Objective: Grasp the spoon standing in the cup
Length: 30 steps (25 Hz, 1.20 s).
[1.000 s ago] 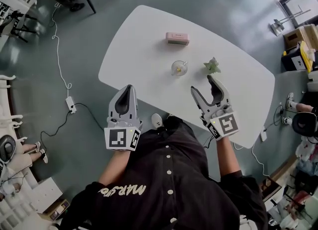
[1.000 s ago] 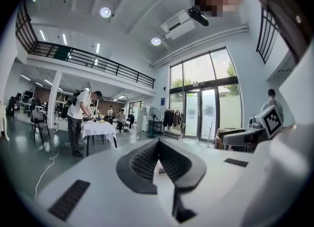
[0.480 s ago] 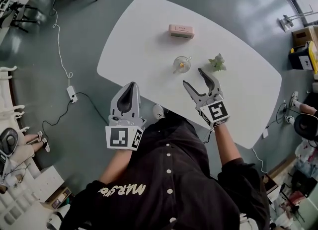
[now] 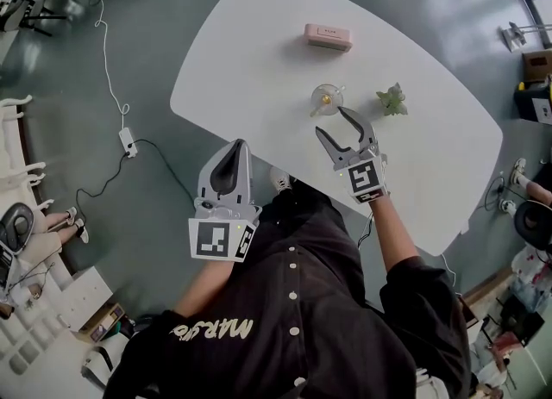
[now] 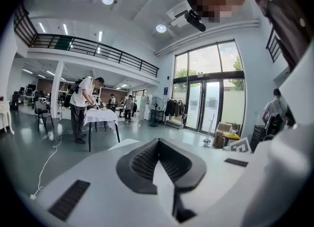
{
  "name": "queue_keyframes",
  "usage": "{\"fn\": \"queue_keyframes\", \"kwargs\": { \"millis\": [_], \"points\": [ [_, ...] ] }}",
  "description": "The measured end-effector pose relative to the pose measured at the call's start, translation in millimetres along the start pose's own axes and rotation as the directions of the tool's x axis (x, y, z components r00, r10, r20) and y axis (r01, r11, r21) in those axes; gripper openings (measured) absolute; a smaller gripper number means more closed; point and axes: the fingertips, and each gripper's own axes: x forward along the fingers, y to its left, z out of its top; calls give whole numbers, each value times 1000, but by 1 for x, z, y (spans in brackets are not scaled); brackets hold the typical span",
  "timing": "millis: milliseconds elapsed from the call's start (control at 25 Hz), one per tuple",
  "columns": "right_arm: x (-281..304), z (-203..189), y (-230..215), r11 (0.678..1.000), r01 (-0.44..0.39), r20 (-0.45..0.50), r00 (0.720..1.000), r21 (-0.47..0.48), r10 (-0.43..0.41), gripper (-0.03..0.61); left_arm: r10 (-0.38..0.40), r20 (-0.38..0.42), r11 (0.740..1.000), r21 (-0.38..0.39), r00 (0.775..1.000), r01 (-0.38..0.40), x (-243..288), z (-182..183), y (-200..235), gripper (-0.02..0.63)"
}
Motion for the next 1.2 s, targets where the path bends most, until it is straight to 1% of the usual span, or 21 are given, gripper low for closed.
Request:
{"fn": "queue_keyframes", "kwargs": {
  "millis": [160,360,440,520,720,880,1040,1200],
  "points": [
    [13,-19,4,999,-10,-46,999,-33,8,250,-1,-21,1000,-7,1000,1,-1,-10,-3,8],
    [29,-28,8,997,-32,-87,996,-76,25,214,10,-38,1000,-19,999,-11,-2,-16,-2,8],
    [35,-34,11,994,-47,-108,993,-99,36,178,18,-42,1000,-22,999,-19,-3,-19,0,8],
    [39,-35,15,992,-54,-120,992,-115,40,162,27,-46,999,-25,999,-28,-4,-21,2,8],
    [47,-41,17,987,-45,-130,991,-152,25,105,47,-58,998,-32,997,-49,-6,-25,9,8],
    [49,-41,17,984,-33,-134,991,-174,9,28,53,-63,998,-34,997,-55,-7,-27,10,8],
    [50,-39,14,982,-20,-129,992,-187,-4,18,53,-68,998,-36,996,-55,-6,-28,11,8],
    [49,-31,8,984,-6,-120,993,-179,-16,11,50,-65,998,-37,997,-53,-4,-25,9,8]
  ]
}}
